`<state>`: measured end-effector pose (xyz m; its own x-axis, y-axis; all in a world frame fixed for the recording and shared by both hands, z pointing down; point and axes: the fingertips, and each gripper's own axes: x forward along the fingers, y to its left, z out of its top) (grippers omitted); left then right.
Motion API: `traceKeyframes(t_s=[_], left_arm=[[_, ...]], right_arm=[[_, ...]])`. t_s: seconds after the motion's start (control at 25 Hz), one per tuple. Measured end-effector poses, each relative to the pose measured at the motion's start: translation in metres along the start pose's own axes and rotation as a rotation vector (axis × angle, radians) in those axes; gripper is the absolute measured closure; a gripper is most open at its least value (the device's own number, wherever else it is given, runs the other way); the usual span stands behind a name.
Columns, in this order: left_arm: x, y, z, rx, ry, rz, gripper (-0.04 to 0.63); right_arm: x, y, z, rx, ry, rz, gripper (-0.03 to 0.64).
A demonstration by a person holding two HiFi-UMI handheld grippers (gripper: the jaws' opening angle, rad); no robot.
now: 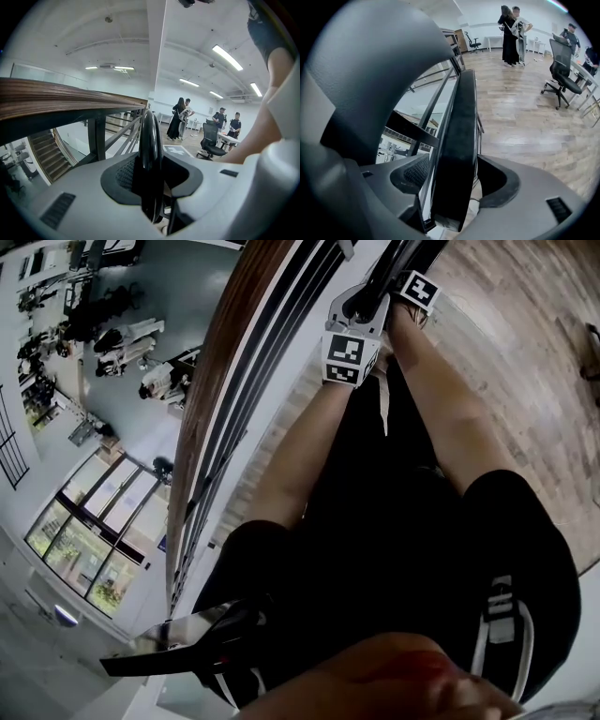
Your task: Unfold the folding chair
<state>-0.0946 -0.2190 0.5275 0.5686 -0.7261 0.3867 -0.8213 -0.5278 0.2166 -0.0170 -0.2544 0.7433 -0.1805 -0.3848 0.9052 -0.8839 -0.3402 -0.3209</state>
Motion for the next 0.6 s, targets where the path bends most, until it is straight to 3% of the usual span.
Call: traceKeyframes(t_s=[0.16,0.24,0.6], left_arm=[[0.002,-0.001,0.000,-0.002,-0.001,-0.007,0.480],[0.003,-0.001,-0.001,0.000,-0.005,-0.021,0.482],[-0.003,0.002,-0.001,0.022,0.008,-0.075,0.483]], right_arm=[[0.004,-0.011,0.000,0.010,0.023,-0.017,0.322],[0.003,-0.008,0.001,0.020,0.015,0.016,0.431],[-0.012,-0.022,-0.007,0.076,0.005,0.103,0.446]])
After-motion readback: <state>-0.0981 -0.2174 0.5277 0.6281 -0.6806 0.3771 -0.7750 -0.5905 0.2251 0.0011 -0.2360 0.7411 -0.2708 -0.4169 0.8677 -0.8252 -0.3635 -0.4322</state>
